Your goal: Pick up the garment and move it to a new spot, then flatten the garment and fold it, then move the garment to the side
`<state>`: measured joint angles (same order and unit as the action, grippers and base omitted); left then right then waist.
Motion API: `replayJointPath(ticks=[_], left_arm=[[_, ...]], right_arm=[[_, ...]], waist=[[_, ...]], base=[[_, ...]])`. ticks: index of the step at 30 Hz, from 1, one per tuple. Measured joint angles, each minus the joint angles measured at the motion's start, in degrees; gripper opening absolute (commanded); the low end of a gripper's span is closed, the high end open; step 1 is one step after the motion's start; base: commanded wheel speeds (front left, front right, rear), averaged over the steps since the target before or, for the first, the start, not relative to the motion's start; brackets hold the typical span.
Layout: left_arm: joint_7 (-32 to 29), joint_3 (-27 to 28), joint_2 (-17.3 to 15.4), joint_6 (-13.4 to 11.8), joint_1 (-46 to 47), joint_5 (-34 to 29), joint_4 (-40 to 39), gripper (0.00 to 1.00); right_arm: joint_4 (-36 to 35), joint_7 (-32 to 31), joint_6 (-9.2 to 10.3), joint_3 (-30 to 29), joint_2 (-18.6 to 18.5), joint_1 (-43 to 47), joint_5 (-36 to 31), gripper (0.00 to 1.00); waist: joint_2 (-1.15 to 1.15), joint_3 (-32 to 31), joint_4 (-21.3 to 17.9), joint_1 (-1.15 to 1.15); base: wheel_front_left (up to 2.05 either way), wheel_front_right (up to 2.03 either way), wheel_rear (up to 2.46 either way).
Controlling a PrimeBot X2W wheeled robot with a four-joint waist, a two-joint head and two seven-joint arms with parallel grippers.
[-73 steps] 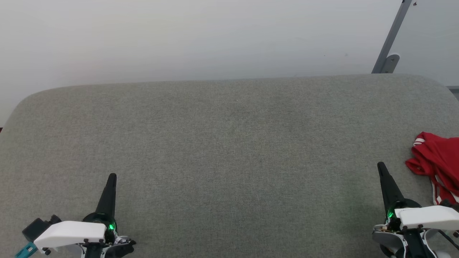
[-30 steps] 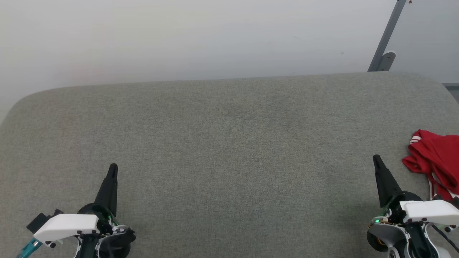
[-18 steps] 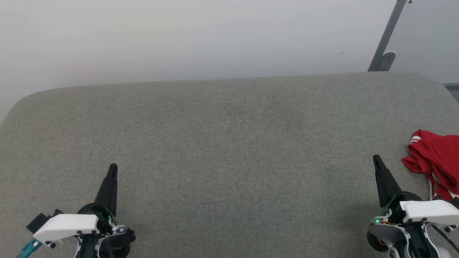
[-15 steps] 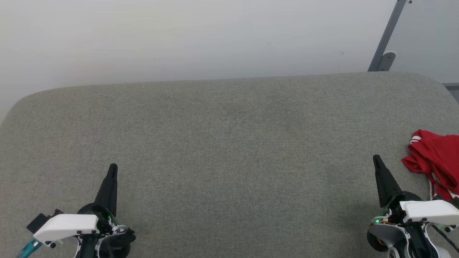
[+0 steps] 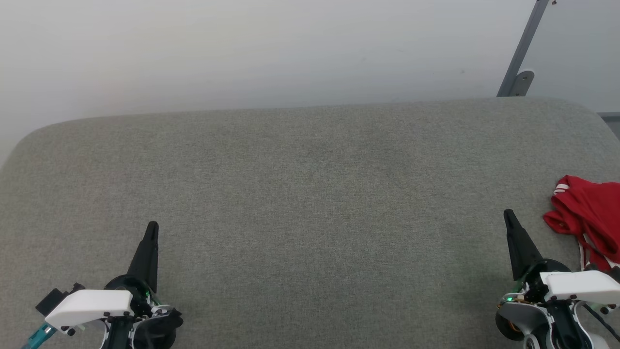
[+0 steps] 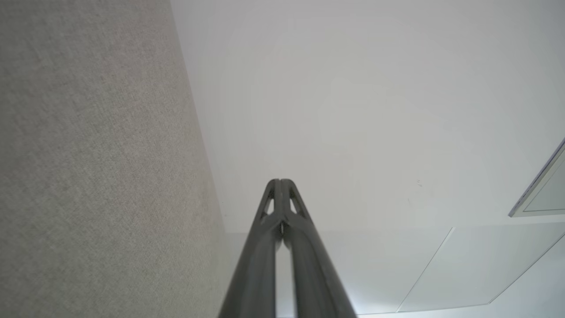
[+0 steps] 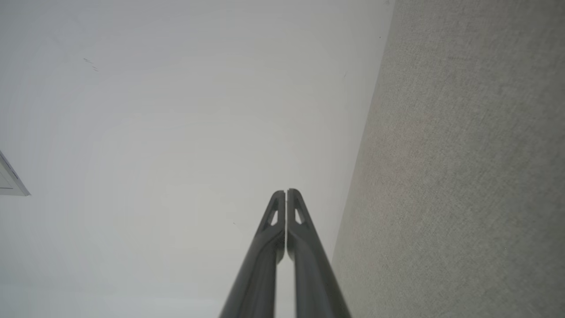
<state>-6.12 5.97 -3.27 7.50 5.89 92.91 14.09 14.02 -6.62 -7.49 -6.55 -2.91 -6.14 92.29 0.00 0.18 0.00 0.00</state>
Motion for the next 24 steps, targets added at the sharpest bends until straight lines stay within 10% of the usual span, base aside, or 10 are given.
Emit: replayJointPath(ticks=[24], left_arm=[[-0.18,0.16,0.13,0.00,0.00,-0.15,0.00,0.00]], right_arm=[[0.01,0.01,0.00,0.01,0.00,0.00,0.00,0.00]], waist=[[0.00,0.00,0.00,0.00]], base=[[0.00,0.00,0.00]])
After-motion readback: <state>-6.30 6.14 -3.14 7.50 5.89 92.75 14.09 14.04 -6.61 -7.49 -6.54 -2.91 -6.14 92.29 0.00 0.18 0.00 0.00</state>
